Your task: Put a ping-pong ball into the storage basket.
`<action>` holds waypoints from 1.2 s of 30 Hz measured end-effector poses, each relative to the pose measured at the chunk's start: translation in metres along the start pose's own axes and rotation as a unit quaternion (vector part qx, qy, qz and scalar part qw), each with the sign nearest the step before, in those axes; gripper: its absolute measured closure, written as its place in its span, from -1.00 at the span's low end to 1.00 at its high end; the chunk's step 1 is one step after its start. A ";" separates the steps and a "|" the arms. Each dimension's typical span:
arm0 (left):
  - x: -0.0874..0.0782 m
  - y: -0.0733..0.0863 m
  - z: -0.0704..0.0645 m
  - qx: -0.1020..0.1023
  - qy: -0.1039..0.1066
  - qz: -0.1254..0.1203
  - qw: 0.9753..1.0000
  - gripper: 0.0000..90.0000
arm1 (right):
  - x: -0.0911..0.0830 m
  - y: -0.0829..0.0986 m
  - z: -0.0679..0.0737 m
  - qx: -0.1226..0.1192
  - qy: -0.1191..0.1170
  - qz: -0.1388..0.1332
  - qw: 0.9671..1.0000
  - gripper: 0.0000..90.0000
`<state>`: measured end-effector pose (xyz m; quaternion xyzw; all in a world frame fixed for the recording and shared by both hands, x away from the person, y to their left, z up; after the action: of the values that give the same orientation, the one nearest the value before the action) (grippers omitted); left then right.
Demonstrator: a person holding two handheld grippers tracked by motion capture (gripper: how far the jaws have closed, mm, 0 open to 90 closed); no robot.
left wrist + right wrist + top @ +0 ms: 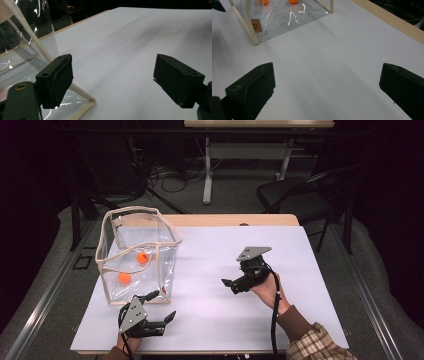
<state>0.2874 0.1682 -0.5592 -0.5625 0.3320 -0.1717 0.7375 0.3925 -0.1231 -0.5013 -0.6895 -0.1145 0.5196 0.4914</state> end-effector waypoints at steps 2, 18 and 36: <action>0.000 0.000 0.000 0.000 0.000 0.000 1.000 -0.65 | -0.003 0.004 0.000 0.001 0.001 -0.004 1.000 -1.00; 0.000 0.000 0.000 -0.002 0.000 -0.001 1.000 -0.65 | -0.017 0.034 0.006 0.004 0.016 -0.012 1.000 -1.00; 0.000 0.000 0.000 0.000 0.000 0.001 1.000 -0.65 | -0.031 0.066 0.018 -0.005 0.035 -0.036 0.999 -1.00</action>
<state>0.2875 0.1678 -0.5595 -0.5622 0.3330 -0.1709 0.7374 0.3412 -0.1660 -0.5344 -0.7051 -0.1247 0.4765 0.5101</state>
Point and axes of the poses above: each handheld gripper's, and its own axes: x roughly forward along the jaws, y roughly out of its underside, z roughly to its left, the point moved 5 cm from there along x, roughly forward along the jaws, and after that the axes turned 5 degrees about -y, right-handed, at the moved point
